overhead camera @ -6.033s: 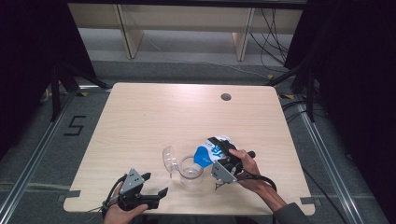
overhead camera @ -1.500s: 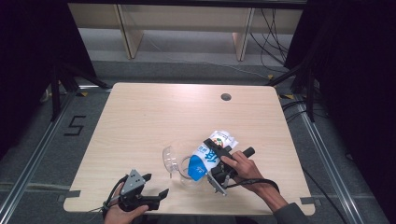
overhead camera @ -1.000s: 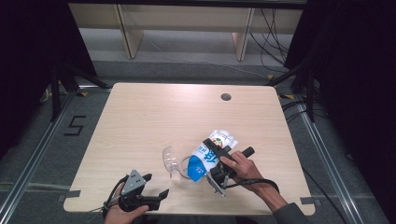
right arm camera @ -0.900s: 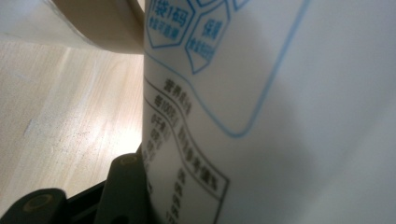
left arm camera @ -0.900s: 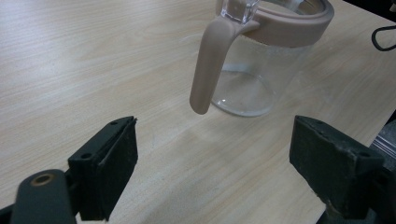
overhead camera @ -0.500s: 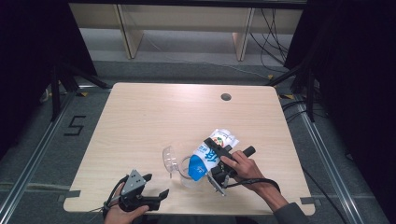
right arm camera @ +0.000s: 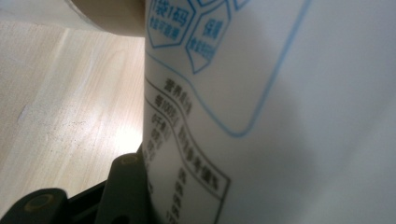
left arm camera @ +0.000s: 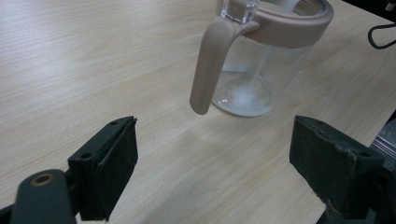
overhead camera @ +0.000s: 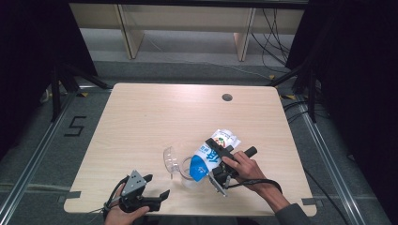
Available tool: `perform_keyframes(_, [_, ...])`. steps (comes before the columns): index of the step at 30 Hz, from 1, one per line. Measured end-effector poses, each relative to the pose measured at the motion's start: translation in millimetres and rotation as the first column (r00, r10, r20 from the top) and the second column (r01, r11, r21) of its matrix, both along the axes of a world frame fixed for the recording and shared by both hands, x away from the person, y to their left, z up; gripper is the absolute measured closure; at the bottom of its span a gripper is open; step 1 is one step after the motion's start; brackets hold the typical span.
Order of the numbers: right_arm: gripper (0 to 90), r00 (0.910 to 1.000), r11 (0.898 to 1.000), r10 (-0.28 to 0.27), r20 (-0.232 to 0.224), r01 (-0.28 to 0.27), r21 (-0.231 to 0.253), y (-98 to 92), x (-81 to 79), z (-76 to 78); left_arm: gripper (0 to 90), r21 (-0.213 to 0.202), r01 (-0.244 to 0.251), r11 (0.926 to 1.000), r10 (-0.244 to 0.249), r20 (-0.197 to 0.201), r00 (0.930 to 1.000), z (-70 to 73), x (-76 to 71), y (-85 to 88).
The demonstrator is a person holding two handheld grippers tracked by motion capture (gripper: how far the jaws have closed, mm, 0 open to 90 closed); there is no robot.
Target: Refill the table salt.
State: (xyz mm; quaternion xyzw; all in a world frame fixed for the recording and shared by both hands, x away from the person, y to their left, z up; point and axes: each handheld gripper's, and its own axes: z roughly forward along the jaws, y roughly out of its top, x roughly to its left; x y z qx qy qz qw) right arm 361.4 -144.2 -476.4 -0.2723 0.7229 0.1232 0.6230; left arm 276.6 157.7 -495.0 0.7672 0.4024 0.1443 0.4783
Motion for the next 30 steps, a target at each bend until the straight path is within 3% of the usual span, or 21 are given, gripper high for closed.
perform_keyframes(5, [52.4, 0.9994, 0.999, -0.032, -0.015, 0.033, 0.016, -1.3, -1.1, -1.9, 15.0, 0.008, 0.004, 1.0, -0.004, -0.001, 1.0, 0.1, 0.1, 0.8])
perform_keyframes(12, [52.6, 0.9998, 0.998, -0.022, 0.002, 0.022, 0.055, -1.6, -0.6, -1.8, 14.9, 0.008, 0.003, 1.0, -0.003, -0.001, 1.0, 0.0, 0.3, 0.6])
perform_keyframes(14, [52.6, 0.9997, 1.0, -0.026, 0.002, 0.026, -0.004, -2.2, -0.6, -0.4, 14.9, 0.007, 0.004, 1.0, -0.004, -0.001, 1.0, 0.1, 0.2, 0.5])
perform_keyframes(16, [52.6, 0.9995, 0.999, -0.031, -0.003, 0.031, 0.035, -1.9, -1.3, -2.1, 15.0, 0.007, 0.004, 1.0, -0.004, -0.001, 1.0, 0.1, 0.2, 0.7])
perform_keyframes(20, [52.7, 0.9993, 1.0, 0.008, 0.036, -0.008, 0.005, 0.4, 0.3, 1.4, 15.0, 0.008, 0.002, 1.0, -0.002, 0.0, 1.0, 0.3, 0.1, 1.0])
perform_keyframes(22, [52.8, 0.9998, 1.0, -0.017, 0.01, 0.017, 0.011, -1.0, -0.1, -1.0, 15.0, 0.008, 0.004, 1.0, -0.004, -0.001, 1.0, 0.0, 0.3, 0.8])
perform_keyframes(30, [52.9, 0.9994, 1.0, -0.025, 0.024, 0.025, 0.011, -2.1, -0.6, -0.2, 14.9, 0.007, 0.003, 1.0, -0.003, -0.001, 1.0, 0.0, 0.1, 0.5])
